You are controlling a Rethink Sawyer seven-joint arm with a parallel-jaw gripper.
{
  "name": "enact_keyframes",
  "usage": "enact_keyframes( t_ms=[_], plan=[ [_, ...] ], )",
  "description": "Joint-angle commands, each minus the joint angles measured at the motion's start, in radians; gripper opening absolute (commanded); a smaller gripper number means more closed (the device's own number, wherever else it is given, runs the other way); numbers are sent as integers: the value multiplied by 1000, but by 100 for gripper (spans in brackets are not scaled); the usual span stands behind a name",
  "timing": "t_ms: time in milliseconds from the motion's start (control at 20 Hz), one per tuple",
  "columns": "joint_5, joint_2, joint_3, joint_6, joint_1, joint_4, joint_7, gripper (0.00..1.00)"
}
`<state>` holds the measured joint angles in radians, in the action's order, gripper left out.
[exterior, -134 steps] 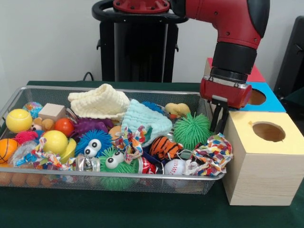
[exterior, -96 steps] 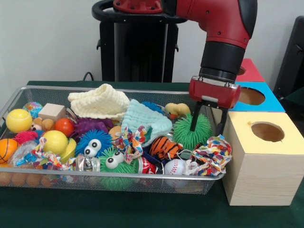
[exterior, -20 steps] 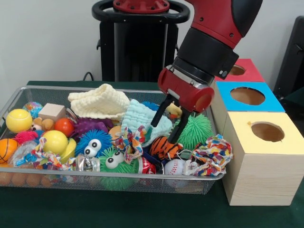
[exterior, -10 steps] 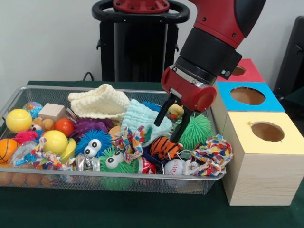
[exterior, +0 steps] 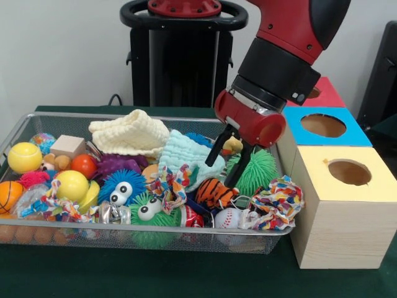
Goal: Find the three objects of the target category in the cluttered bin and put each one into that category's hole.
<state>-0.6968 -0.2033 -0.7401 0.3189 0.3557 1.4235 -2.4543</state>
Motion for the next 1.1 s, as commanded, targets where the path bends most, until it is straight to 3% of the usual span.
enact_keyframes(
  t_ms=[50,1100],
  plan=[
    [-54,58,26,147,11,-11,-326,100],
    [-60,91,-13,183,40,-53,-410,100]
  ],
)
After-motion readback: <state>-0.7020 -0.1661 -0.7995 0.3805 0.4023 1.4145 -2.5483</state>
